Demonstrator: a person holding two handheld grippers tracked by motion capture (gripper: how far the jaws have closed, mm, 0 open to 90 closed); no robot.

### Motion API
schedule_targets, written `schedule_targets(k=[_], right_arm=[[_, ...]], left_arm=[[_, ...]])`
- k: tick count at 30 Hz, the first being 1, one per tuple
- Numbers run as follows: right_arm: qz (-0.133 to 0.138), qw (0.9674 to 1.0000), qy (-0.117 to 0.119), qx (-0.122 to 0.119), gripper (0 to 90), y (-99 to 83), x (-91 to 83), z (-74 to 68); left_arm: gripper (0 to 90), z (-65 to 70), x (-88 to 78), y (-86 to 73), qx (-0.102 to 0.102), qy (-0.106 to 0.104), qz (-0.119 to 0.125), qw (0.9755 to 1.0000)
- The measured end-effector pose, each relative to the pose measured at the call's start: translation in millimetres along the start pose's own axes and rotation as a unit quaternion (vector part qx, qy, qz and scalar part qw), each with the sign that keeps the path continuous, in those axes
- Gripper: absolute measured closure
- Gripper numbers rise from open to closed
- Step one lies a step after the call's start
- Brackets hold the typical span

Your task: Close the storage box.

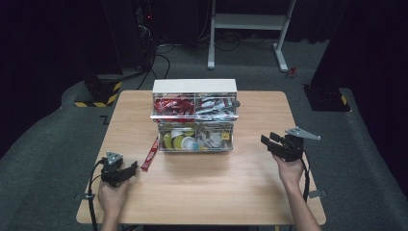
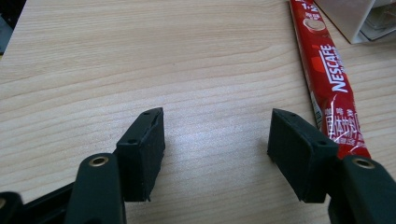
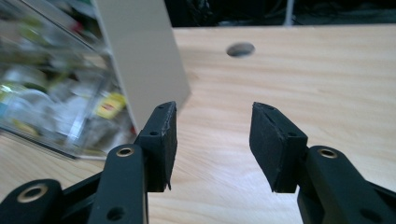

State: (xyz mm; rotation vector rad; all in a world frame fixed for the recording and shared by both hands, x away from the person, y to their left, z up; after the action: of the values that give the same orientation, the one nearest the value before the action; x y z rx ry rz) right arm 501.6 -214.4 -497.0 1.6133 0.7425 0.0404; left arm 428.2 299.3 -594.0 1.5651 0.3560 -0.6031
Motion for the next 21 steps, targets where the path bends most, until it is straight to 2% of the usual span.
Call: schedule_targets(k=[1,2,9,17,18,19,21], right_arm=[[0.000,1.0000,0.000,0.000,51.2,0.0,0.0,0.0],[-0.009,0.9999,-0.012,0.000,51.1,-8.4,4.2,4.4],[-0.033,0.9992,-0.025,0.002,50.6,-28.1,18.3,8.1],[-0.056,0.9975,-0.042,-0.011,48.2,-45.0,28.9,13.5],[-0.057,0.9972,-0.046,-0.016,47.4,-46.3,29.8,14.0],[-0.063,0.9957,-0.060,-0.032,46.6,-51.3,31.5,16.3],[-0.066,0.9953,-0.062,-0.033,46.4,-53.3,32.3,16.7]], left_arm=[[36.8,0.0,0.0,0.0,0.000,0.000,0.000,1.0000],[36.5,0.1,0.1,0.0,0.000,0.000,0.000,1.0000],[36.3,0.2,0.1,0.0,0.000,0.000,0.000,1.0000],[36.2,0.2,0.2,0.1,0.000,0.000,0.001,1.0000],[36.2,0.1,0.2,0.1,0.001,0.000,-0.001,1.0000],[36.1,0.1,0.3,0.1,0.001,0.000,0.000,1.0000],[36.1,0.1,0.3,0.2,0.001,0.000,-0.001,1.0000]])
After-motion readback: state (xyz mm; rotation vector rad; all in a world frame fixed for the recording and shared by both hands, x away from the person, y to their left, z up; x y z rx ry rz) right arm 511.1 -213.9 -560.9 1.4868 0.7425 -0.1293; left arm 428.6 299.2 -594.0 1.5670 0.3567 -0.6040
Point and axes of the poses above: each handheld gripper's, and its own axes: x roughly forward along the jaws, y roughly out of its top, z roughly to its right, the point moved 10 cm from there along x, roughly forward along the jaws, and after that the axes turned 6 degrees about z, right-handed, at the moved point
